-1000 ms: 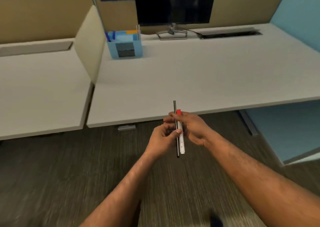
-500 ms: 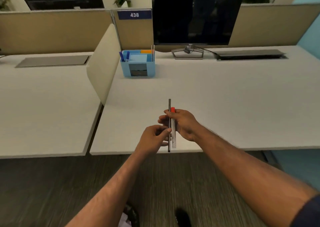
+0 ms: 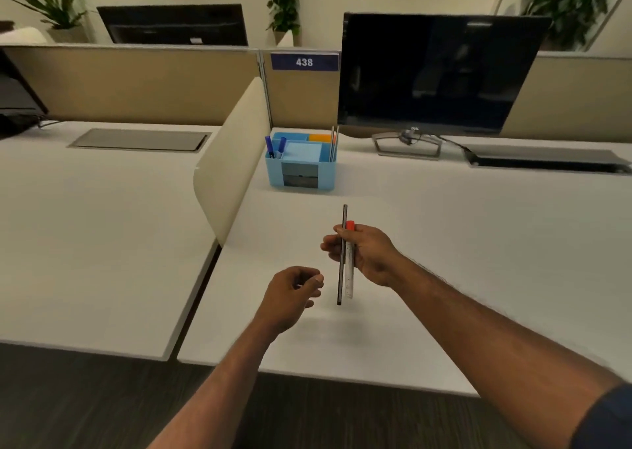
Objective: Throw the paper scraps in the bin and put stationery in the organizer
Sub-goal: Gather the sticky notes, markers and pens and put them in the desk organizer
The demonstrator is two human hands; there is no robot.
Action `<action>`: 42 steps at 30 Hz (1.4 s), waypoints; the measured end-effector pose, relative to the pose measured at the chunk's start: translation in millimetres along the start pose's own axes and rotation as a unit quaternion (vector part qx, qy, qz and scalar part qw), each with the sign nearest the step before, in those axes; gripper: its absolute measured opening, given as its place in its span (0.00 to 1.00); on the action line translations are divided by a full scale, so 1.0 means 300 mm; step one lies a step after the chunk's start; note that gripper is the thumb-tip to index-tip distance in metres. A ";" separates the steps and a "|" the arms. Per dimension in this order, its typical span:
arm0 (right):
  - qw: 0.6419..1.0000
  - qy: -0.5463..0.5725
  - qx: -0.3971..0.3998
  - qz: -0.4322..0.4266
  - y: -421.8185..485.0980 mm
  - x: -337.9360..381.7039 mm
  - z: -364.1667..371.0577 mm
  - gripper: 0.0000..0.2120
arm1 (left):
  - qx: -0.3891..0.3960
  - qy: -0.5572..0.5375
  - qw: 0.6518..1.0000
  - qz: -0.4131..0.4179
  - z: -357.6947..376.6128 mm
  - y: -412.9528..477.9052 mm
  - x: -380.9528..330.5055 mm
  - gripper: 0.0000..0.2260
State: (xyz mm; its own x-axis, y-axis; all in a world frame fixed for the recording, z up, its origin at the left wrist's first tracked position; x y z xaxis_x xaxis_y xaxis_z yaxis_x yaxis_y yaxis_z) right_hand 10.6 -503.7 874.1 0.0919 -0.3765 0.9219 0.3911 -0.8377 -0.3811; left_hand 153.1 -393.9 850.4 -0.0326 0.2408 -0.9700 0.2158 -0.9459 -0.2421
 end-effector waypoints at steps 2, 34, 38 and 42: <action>1.000 0.000 0.001 -0.011 0.034 0.025 0.018 0.08 | 0.004 -0.004 1.000 0.012 -0.013 0.035 -0.015 0.06; 0.999 -0.044 -0.006 -0.017 0.744 0.340 -0.025 0.02 | 0.001 -0.109 0.994 0.006 0.048 0.782 -0.207 0.02; 0.999 -0.041 -0.013 -0.023 0.793 0.353 -0.034 0.04 | -0.006 -0.123 0.992 0.001 0.040 0.819 -0.198 0.02; 0.997 -0.059 -0.047 -0.036 0.851 0.398 -0.054 0.09 | -0.002 -0.116 0.993 -0.012 0.037 0.848 -0.172 0.07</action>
State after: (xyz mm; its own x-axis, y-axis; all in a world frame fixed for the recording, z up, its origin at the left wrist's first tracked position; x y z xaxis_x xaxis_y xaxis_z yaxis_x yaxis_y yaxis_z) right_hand 106.4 -768.9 885.7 0.1761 -0.2701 0.9466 0.3133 -0.8962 -0.3140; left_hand 198.8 -649.4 838.7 -0.2619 0.2065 -0.9427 0.2154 -0.9397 -0.2657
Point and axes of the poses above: each hand's wrist, its own y-axis towards the middle knuckle, its own z-axis out of the palm, x = y × z, the point moved 2 cm from there along y, towards the middle knuckle, and after that the axes turned 14 degrees about -y, right-handed, at the moved point
